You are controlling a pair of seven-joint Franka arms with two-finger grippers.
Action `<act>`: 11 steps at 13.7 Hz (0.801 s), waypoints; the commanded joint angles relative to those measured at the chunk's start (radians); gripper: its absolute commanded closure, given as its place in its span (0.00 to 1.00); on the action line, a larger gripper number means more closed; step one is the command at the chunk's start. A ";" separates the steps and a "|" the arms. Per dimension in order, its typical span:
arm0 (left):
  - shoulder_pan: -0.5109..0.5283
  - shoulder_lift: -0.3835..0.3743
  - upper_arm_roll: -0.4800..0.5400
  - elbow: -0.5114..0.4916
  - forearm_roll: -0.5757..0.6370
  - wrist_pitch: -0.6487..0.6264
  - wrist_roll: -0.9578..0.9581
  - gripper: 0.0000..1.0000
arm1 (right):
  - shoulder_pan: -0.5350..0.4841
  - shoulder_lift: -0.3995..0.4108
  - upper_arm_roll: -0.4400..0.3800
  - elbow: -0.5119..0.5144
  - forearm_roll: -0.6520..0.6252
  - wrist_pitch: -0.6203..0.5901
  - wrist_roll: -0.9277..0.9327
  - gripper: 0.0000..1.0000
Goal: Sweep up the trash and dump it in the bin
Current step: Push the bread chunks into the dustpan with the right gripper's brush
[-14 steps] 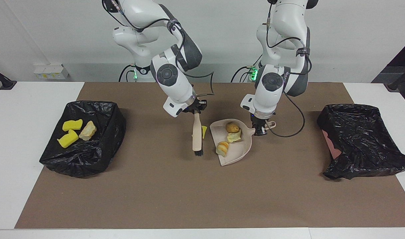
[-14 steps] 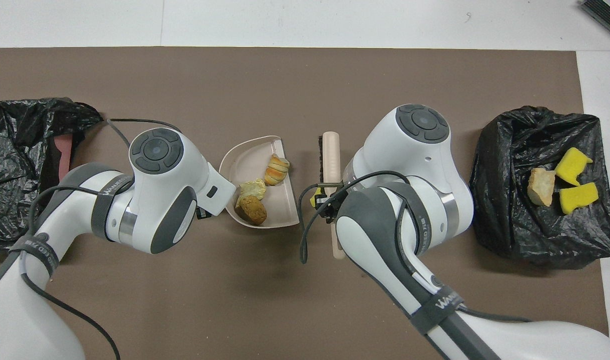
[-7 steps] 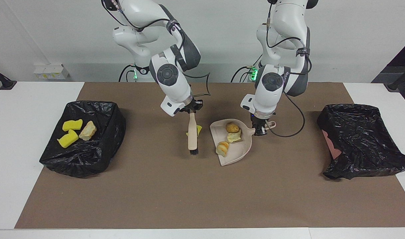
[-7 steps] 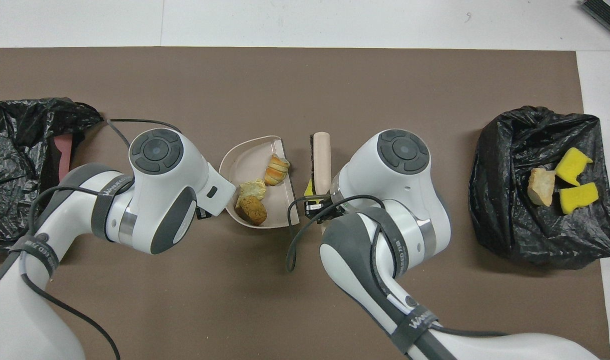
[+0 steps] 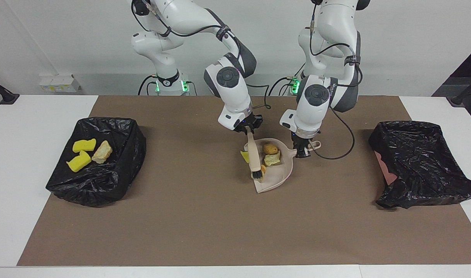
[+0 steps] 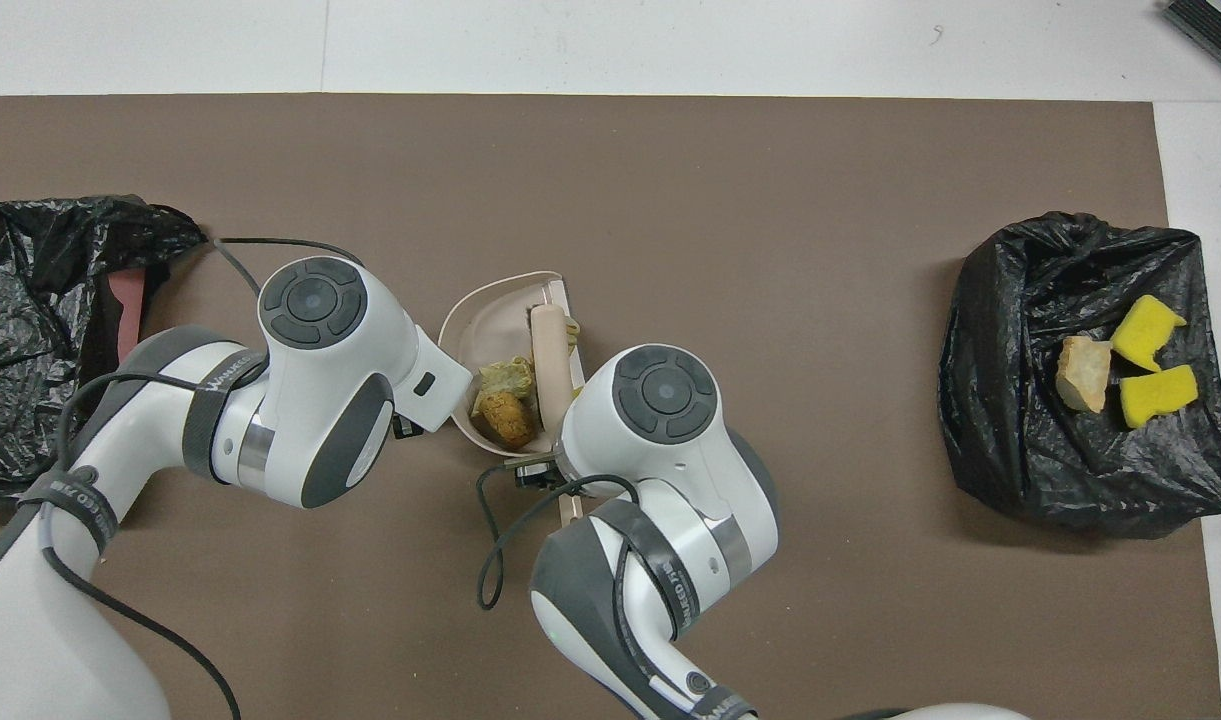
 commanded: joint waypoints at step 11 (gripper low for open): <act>-0.006 -0.029 0.008 -0.044 0.019 0.028 -0.009 1.00 | 0.019 -0.277 0.002 -0.200 0.010 -0.312 0.068 1.00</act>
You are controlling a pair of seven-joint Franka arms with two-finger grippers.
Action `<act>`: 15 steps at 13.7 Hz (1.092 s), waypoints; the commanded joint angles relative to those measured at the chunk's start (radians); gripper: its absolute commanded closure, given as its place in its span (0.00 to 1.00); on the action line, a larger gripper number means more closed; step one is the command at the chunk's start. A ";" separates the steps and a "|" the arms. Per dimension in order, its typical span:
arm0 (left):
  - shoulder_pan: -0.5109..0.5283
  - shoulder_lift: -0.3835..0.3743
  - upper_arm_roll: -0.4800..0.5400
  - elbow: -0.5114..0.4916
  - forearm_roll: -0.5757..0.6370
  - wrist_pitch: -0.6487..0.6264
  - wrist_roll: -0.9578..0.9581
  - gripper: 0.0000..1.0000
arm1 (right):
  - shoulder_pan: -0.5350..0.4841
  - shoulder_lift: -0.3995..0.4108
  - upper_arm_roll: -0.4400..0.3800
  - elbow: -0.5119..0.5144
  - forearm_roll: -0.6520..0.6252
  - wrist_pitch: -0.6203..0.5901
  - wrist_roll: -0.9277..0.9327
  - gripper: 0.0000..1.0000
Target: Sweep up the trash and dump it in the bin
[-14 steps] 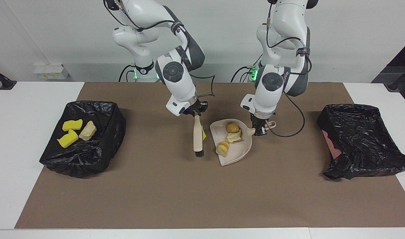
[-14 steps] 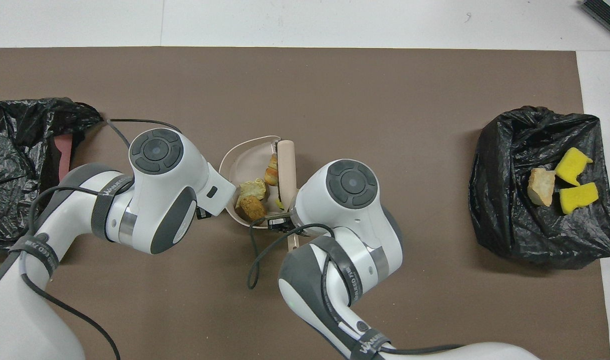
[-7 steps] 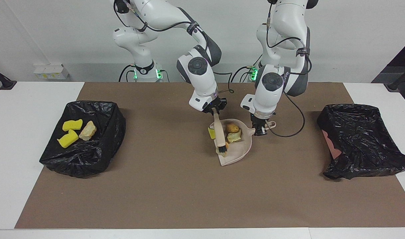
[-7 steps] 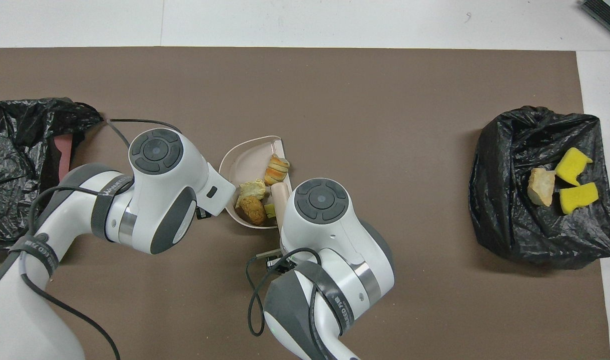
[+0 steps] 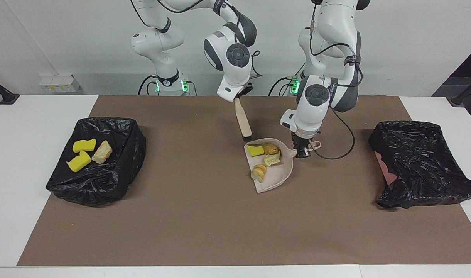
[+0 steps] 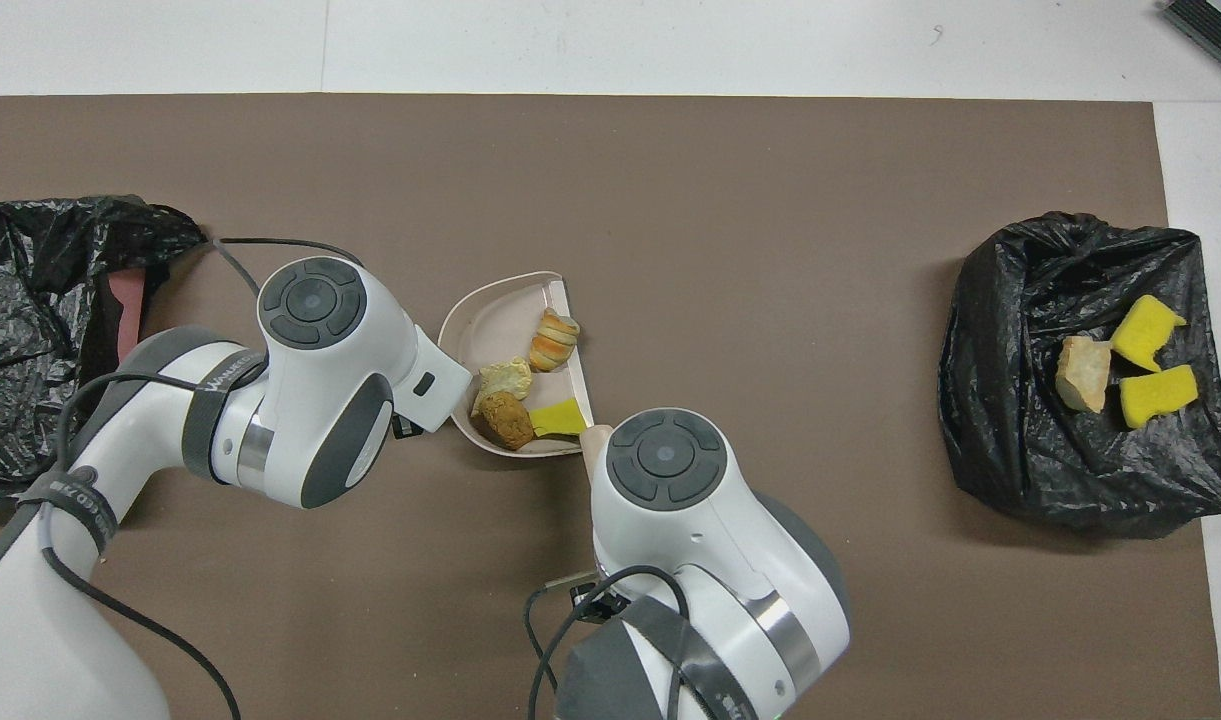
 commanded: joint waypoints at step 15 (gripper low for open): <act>0.114 -0.102 0.017 0.053 0.019 -0.027 0.169 1.00 | 0.283 -0.008 0.001 -0.227 0.016 0.403 0.396 1.00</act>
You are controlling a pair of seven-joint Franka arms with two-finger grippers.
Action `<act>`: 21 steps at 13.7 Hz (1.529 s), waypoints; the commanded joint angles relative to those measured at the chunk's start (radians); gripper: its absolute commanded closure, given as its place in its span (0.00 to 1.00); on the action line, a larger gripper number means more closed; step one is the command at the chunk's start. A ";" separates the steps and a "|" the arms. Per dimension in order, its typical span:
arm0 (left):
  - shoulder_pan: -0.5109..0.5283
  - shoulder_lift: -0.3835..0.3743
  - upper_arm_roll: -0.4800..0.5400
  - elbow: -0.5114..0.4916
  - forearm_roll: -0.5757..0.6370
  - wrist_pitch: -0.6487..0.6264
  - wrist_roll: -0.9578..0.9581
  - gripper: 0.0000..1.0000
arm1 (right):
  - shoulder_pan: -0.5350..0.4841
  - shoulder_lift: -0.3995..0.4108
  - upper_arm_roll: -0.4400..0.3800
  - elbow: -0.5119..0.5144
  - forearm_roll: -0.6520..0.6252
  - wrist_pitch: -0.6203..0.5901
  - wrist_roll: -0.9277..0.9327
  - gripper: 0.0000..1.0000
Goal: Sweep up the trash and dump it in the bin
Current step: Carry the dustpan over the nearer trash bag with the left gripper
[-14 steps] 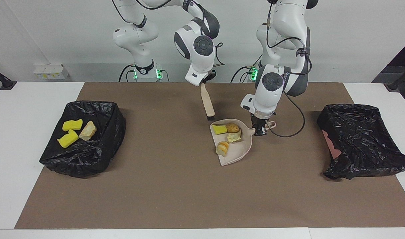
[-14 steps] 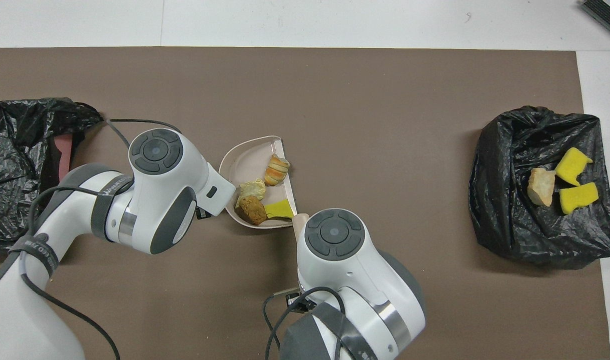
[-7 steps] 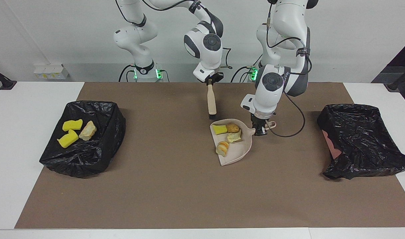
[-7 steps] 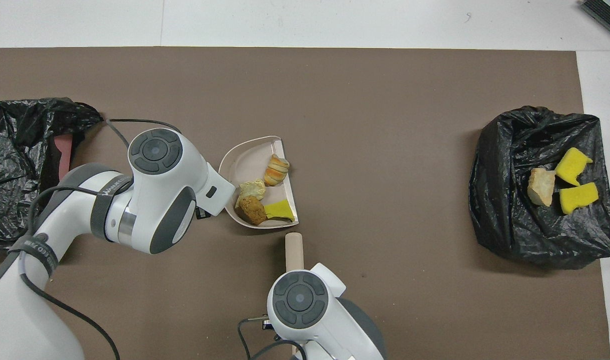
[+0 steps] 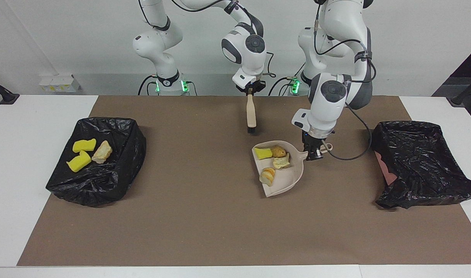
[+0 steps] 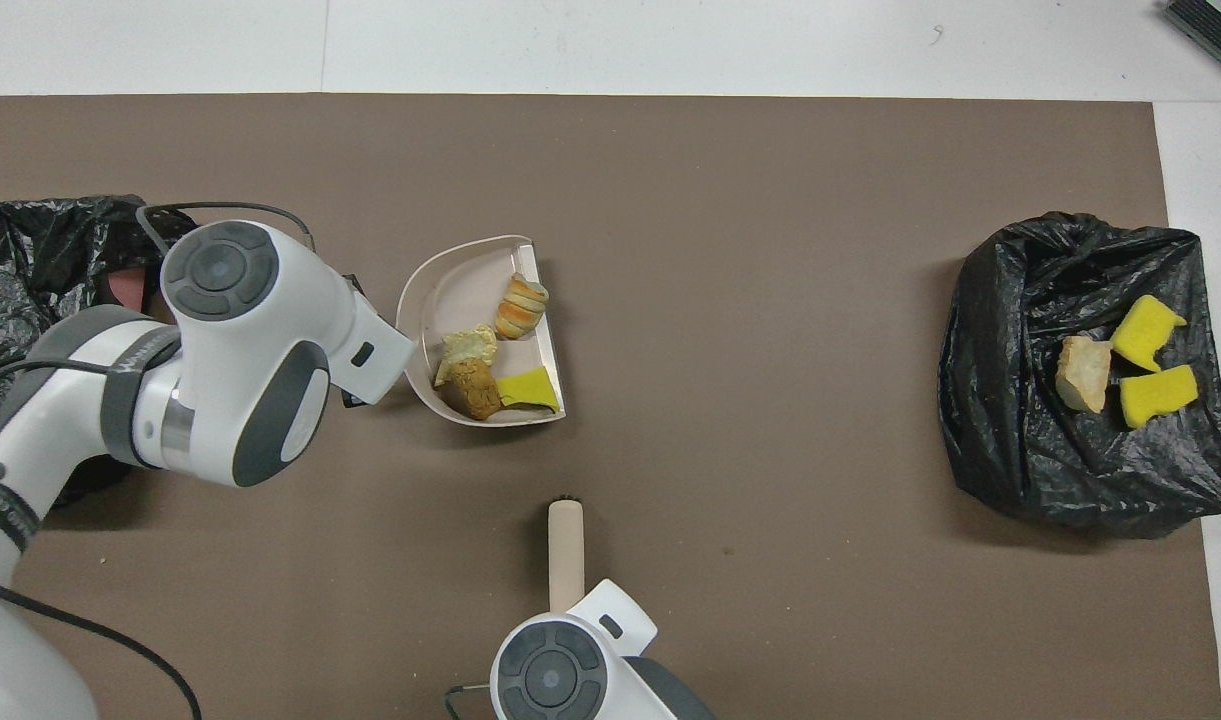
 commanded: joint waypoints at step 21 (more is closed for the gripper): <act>0.463 -0.136 0.013 0.170 0.036 -0.113 0.577 1.00 | -0.104 0.032 -0.009 0.211 -0.117 -0.205 -0.081 0.00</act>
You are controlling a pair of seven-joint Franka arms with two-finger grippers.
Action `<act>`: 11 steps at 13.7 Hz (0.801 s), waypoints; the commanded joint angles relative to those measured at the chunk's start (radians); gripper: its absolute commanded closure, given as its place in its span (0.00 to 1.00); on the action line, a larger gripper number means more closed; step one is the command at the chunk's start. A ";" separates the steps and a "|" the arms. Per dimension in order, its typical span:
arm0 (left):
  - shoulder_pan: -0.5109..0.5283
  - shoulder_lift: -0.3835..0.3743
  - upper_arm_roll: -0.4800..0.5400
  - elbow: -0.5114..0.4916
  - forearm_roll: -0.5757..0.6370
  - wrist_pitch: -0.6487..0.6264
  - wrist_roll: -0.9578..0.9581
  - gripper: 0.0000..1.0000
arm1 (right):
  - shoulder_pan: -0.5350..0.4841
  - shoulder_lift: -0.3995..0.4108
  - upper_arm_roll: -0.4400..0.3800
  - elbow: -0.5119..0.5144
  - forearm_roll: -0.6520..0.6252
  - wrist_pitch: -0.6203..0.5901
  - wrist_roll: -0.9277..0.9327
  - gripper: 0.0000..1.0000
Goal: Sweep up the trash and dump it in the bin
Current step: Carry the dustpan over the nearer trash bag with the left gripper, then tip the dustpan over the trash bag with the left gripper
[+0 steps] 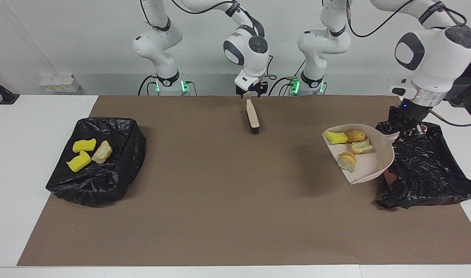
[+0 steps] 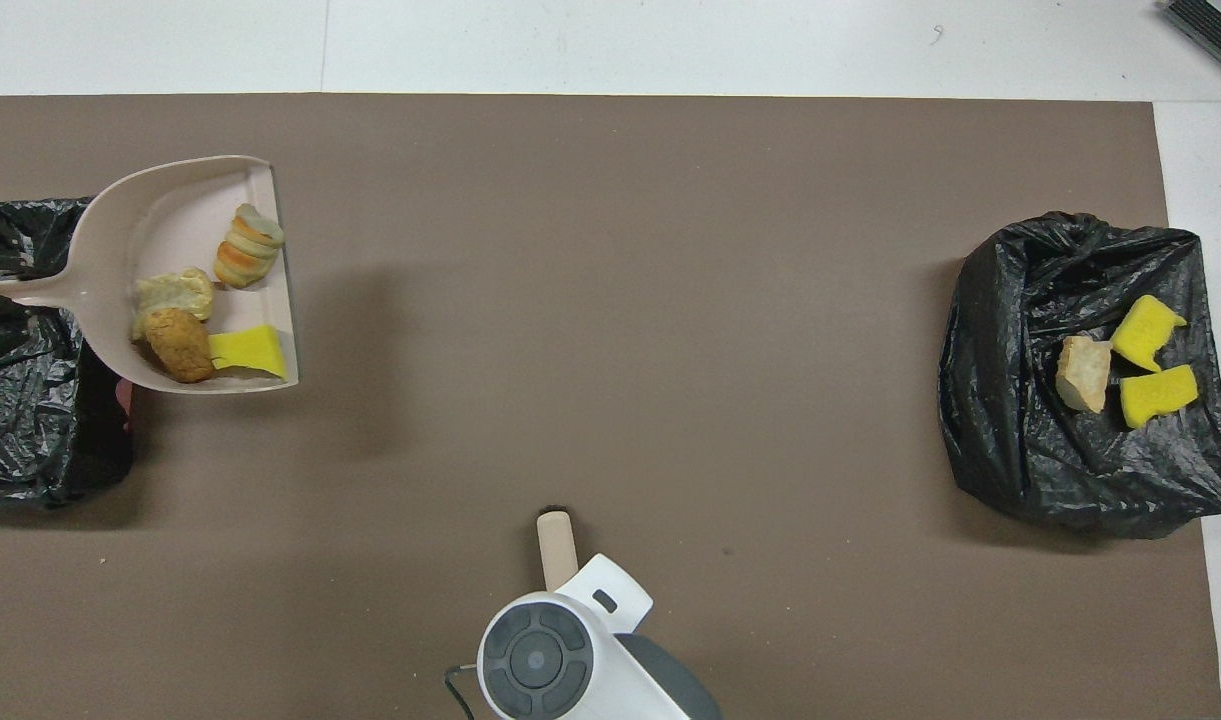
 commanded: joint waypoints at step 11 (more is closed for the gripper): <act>0.302 0.118 -0.005 0.129 0.166 0.104 0.091 1.00 | -0.453 -0.015 0.002 0.392 -0.218 -0.333 -0.561 0.00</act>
